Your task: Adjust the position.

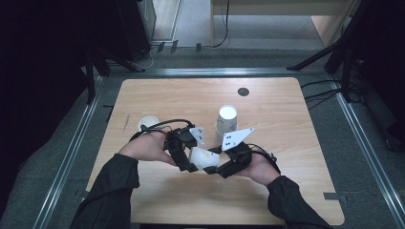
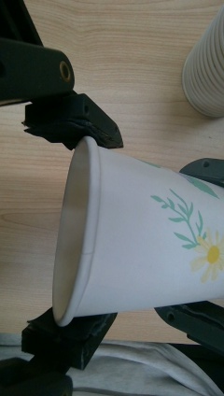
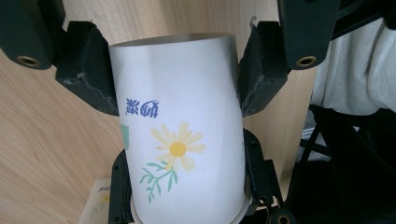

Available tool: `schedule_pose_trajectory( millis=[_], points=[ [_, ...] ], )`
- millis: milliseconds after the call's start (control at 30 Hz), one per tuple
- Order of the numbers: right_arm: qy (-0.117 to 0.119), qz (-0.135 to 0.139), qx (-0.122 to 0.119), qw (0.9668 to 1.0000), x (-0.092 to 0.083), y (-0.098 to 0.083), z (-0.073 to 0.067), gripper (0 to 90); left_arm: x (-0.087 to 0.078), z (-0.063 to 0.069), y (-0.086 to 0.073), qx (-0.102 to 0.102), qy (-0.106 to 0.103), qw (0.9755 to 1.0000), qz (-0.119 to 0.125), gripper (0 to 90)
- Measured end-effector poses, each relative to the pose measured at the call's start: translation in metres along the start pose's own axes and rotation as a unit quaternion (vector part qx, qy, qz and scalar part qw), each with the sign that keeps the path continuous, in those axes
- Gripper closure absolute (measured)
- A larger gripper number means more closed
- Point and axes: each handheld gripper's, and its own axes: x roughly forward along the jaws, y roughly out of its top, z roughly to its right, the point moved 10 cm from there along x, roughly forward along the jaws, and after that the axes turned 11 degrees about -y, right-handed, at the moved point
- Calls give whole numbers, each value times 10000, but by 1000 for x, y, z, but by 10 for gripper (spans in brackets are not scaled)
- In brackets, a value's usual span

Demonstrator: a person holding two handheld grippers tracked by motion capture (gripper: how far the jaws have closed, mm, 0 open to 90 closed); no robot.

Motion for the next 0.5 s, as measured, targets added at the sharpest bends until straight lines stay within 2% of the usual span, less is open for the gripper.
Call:
schedule_pose_trajectory(
  millis=[100,200,300,500],
  points=[
    [3,8,-15,10000,0,1,-1,339,0,-1,0,41,6,10000,49,213],
    [-20,0,22,10000,-2,1,1,339,-2,-2,1,-80,13,9998,190,185],
    [-63,85,47,9999,-6,3,4,340,-5,-3,1,-83,39,9995,287,163],
    [-114,257,98,9996,-16,7,10,340,-12,-2,0,-85,-36,9973,729,152]
  ],
)
